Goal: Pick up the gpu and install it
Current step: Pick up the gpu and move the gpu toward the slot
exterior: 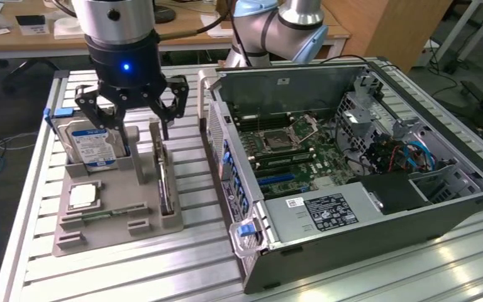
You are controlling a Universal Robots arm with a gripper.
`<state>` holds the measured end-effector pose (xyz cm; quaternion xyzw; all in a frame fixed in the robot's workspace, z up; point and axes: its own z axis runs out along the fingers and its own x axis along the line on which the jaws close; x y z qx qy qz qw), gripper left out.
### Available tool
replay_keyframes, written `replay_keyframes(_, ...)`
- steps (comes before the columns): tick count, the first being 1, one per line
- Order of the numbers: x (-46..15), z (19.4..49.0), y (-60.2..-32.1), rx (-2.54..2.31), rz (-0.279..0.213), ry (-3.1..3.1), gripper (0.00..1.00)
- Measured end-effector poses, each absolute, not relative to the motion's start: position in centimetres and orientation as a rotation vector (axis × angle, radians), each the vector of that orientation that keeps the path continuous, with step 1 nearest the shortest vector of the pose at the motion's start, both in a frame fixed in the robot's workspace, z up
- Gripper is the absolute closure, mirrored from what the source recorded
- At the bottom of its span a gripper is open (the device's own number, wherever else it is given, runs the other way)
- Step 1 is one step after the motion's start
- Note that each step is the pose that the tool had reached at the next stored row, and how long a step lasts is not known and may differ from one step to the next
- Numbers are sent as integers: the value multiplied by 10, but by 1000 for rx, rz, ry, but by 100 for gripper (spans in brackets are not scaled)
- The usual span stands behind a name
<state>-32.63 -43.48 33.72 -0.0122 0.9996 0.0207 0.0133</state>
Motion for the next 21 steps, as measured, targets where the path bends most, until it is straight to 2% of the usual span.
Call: replay_keyframes(21,-321,299,-435,-38,64,3114,35)
